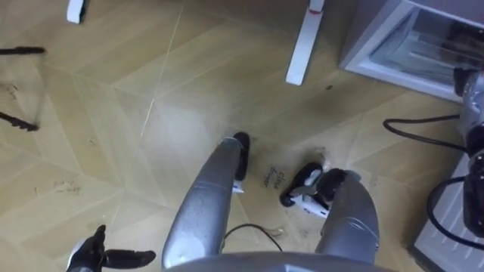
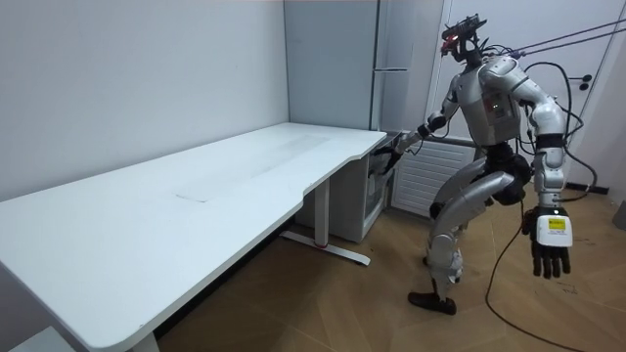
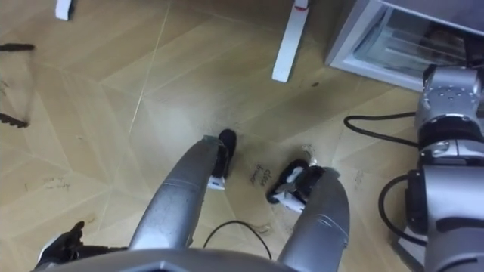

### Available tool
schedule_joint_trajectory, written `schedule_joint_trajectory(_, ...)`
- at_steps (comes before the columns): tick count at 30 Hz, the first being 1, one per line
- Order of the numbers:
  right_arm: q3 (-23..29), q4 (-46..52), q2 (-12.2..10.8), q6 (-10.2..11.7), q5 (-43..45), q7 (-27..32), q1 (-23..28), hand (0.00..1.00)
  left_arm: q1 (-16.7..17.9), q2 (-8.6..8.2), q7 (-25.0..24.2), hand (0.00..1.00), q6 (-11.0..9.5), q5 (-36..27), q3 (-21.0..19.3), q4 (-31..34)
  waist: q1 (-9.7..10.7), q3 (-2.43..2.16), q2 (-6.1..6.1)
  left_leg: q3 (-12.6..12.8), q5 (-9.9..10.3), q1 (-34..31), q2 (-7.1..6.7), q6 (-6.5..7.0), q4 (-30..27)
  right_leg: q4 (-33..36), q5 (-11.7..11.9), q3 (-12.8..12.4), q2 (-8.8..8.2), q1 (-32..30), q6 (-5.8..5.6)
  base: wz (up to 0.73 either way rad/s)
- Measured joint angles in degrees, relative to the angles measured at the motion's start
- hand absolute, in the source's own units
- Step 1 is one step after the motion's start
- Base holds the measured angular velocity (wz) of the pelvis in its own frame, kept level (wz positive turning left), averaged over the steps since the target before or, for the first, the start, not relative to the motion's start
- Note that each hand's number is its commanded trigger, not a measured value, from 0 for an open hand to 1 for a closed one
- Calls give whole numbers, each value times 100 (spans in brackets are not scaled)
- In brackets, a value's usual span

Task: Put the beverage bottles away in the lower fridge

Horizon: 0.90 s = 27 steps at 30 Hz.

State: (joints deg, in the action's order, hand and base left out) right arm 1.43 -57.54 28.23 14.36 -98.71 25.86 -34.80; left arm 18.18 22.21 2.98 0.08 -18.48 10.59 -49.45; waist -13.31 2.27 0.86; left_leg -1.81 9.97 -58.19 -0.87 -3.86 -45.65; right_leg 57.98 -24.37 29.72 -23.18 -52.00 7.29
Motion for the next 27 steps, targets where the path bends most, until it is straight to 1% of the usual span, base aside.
schedule_joint_trajectory(1, 0, 0, 0, 0, 1, 0, -4, 0, 8, 1, -19, 0, -11, 0, -71, -4, -19, 8, 15, -9, -48, 3, -9, 10, 25, 9, -6, 100, -62, 36, 11, 13)
schedule_joint_trajectory(2, -1, 0, 0, 0, 3, 0, -3, 0, 11, 1, -30, 0, -13, 0, -104, -6, -24, 8, 13, -22, -61, 3, -9, 10, 24, 14, -10, 156, -87, 65, 19, 8)
schedule_joint_trajectory(4, -2, -9, -2, -19, 3, 0, -3, 0, 15, 55, -109, 0, -50, 6, -153, -77, -88, 8, 13, -65, -68, 51, -7, -36, 26, 14, -23, 310, -154, 183, 35, 5)
schedule_joint_trajectory(5, 1, -12, -2, -19, 2, 0, -3, 0, 18, 75, -126, 0, -52, 7, -152, -85, -109, 7, 12, -66, -69, 64, 1, -38, 30, 14, -31, 365, -185, 217, 44, 6)
schedule_joint_trajectory(6, 2, -11, -2, -24, 3, -2, -7, 0, 38, 116, -141, 0, -52, 6, -152, -88, -125, 4, 5, -71, -65, 77, 9, -31, 45, 12, -56, 515, -260, 299, 70, 7)
schedule_joint_trajectory(7, 19, -11, -1, -26, 2, -1, -8, 0, 51, 136, -141, 0, -52, 9, -152, -88, -126, 3, 5, -73, -66, 79, 11, -31, 59, 12, -65, 590, -300, 334, 72, 13)
schedule_joint_trajectory(8, 54, -11, 1, -28, 2, -2, -11, 0, 70, 163, -139, 0, -52, 13, -152, -92, -134, 4, 7, -73, -67, 80, 8, -33, 77, 12, -76, 668, -354, 363, 59, 12)
schedule_joint_trajectory(11, 119, 9, 3, -52, 2, -13, -34, 0, 161, 165, -121, 0, -76, 13, -153, -116, -161, -1, -1, -68, -68, 82, 5, -35, 87, 14, -74, 727, -403, 391, 22, 5)
schedule_joint_trajectory(13, 218, 14, 3, -69, -4, -13, -83, 0, 248, 165, -116, 0, -112, 12, -152, -123, -175, -9, -14, -69, -66, 78, -8, -34, 96, 16, -78, 850, -495, 445, 0, 0)
schedule_joint_trajectory(14, 227, 14, 3, -66, -5, -13, -90, 0, 268, 166, -115, 0, -128, 12, -153, -124, -188, -12, -19, -69, -66, 79, -9, -34, 95, 17, -74, 862, -507, 453, -10, 0)
schedule_joint_trajectory(15, 237, 15, 6, -44, -5, -12, -93, 0, 288, 167, -107, 0, -160, 12, -153, -129, -206, -17, -28, -72, -66, 87, -36, -33, 94, 38, -52, 892, -556, 474, -55, 0)
schedule_joint_trajectory(16, 252, 15, 7, -18, -7, -7, -93, 0, 288, 167, -104, 0, -179, 12, -153, -131, -205, -18, -29, -76, -65, 91, -69, -32, 92, 72, -58, 904, -602, 480, -71, 11)
schedule_joint_trajectory(18, 307, 15, 7, 83, -32, 14, -93, 0, 288, 167, -91, 0, -300, 9, -152, -157, -231, -19, -31, -77, -65, 86, -114, -32, 87, 121, -62, 903, -659, 481, -78, 15)
schedule_joint_trajectory(21, 459, 22, 7, 135, -35, 23, -93, 0, 288, 166, -92, 0, -349, 14, -152, -190, -258, -20, -34, -86, -65, 85, -174, -31, 88, 180, -67, 903, -740, 481, -81, 12)
schedule_joint_trajectory(24, 507, 165, 5, 179, -104, 22, -93, 0, 288, 163, -96, 0, -348, 54, -152, -241, -282, -33, -65, -79, -64, 85, -173, -31, 91, 186, -76, 913, -761, 480, -66, 4)
schedule_joint_trajectory(25, 567, 284, -6, 144, -273, 20, -93, 0, 288, 154, -99, 0, -348, 70, -151, -242, -289, -42, -101, -65, -64, 76, -163, -31, 91, 187, -85, 945, -785, 480, -48, 0)
schedule_joint_trajectory(27, 646, 421, -41, 117, -301, 20, -93, 0, 292, 153, -100, 0, -354, 69, -152, -247, -298, -50, -153, -32, -62, 79, -157, -26, 92, 200, -86, 965, -819, 480, -47, 0)
